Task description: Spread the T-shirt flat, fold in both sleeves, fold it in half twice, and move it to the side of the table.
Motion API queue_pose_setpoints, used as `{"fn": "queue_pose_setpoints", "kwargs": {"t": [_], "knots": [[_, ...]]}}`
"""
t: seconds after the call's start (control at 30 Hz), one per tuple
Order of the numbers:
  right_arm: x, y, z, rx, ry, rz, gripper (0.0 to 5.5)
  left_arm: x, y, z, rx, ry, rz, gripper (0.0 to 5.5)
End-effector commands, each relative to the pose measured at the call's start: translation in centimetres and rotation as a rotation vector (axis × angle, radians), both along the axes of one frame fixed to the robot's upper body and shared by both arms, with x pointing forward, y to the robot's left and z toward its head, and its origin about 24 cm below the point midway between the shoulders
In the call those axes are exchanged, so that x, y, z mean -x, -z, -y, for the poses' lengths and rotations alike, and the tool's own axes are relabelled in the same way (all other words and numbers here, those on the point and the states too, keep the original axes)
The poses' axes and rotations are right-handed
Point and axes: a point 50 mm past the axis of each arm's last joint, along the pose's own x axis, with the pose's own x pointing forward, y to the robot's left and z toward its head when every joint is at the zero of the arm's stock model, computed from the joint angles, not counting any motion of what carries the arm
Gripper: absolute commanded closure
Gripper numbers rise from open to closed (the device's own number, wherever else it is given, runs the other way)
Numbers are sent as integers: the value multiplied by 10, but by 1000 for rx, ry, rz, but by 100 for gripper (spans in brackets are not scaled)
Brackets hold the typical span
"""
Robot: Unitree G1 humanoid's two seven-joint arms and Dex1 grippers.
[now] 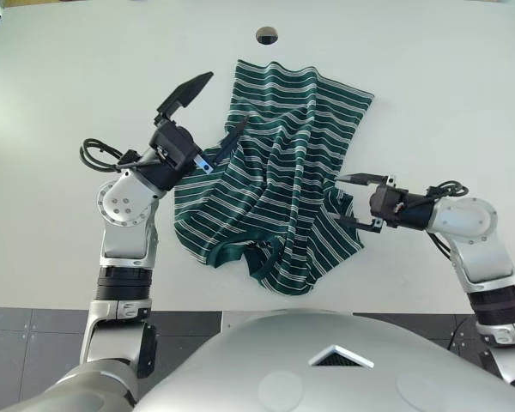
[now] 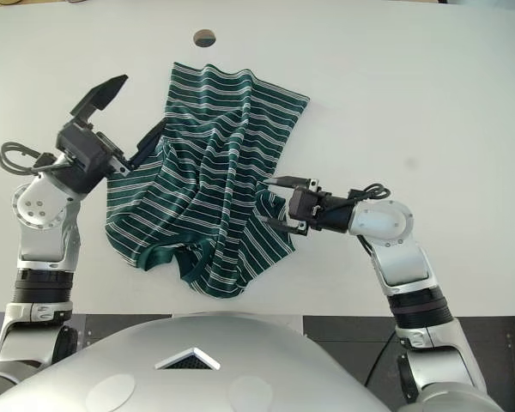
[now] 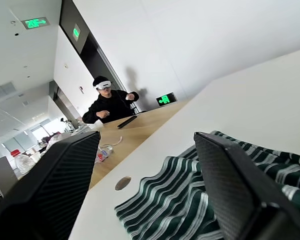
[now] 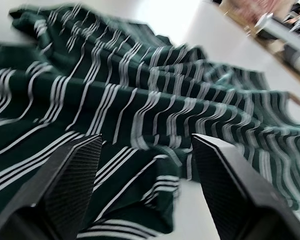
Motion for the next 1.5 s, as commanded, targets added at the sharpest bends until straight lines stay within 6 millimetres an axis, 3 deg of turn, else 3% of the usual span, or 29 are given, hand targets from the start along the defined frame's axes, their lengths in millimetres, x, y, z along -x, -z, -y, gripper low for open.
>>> {"fn": "queue_pose_setpoints", "kwargs": {"t": [0.03,0.27,0.53,0.83,1.17,1.5], "knots": [[2,4,5,64,-29,2,222,2,10,-1,-11,2,-5,202],[2,5,7,80,-34,0,222,2,19,-6,-3,-9,-1,202],[3,5,4,79,-45,3,222,-1,10,-3,11,-5,21,202],[3,7,2,123,-77,36,222,-2,15,-2,19,-8,19,202],[6,13,6,197,-116,43,222,-4,4,7,33,7,41,202],[4,7,19,329,-172,38,222,-5,-7,13,48,18,62,202]]}}
